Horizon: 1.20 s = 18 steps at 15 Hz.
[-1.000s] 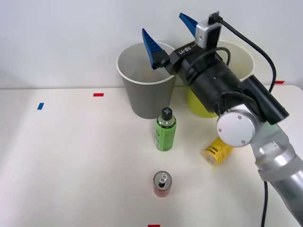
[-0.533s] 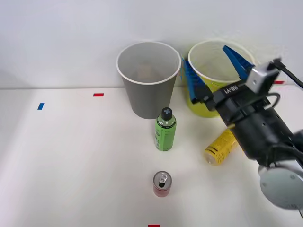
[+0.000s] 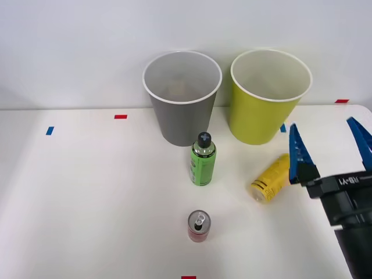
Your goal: Put cans in the gray bin, plastic bottles in the light green bin
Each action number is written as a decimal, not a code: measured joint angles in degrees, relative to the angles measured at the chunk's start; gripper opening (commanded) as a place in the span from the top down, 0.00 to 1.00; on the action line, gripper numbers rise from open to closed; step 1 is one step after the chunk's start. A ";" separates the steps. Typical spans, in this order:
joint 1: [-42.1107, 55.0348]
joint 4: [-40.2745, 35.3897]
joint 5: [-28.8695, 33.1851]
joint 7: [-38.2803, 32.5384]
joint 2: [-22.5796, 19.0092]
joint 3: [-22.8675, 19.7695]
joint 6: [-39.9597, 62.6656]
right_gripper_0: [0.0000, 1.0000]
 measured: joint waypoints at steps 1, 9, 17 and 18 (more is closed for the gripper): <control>2.75 -0.02 0.45 0.04 0.29 0.33 -1.56 0.00; 15.86 0.00 5.84 0.22 8.00 0.44 -2.90 0.00; 20.51 1.09 13.69 -3.34 13.83 -2.84 3.50 0.00; 20.48 2.11 17.24 -7.45 14.95 -3.18 3.67 0.00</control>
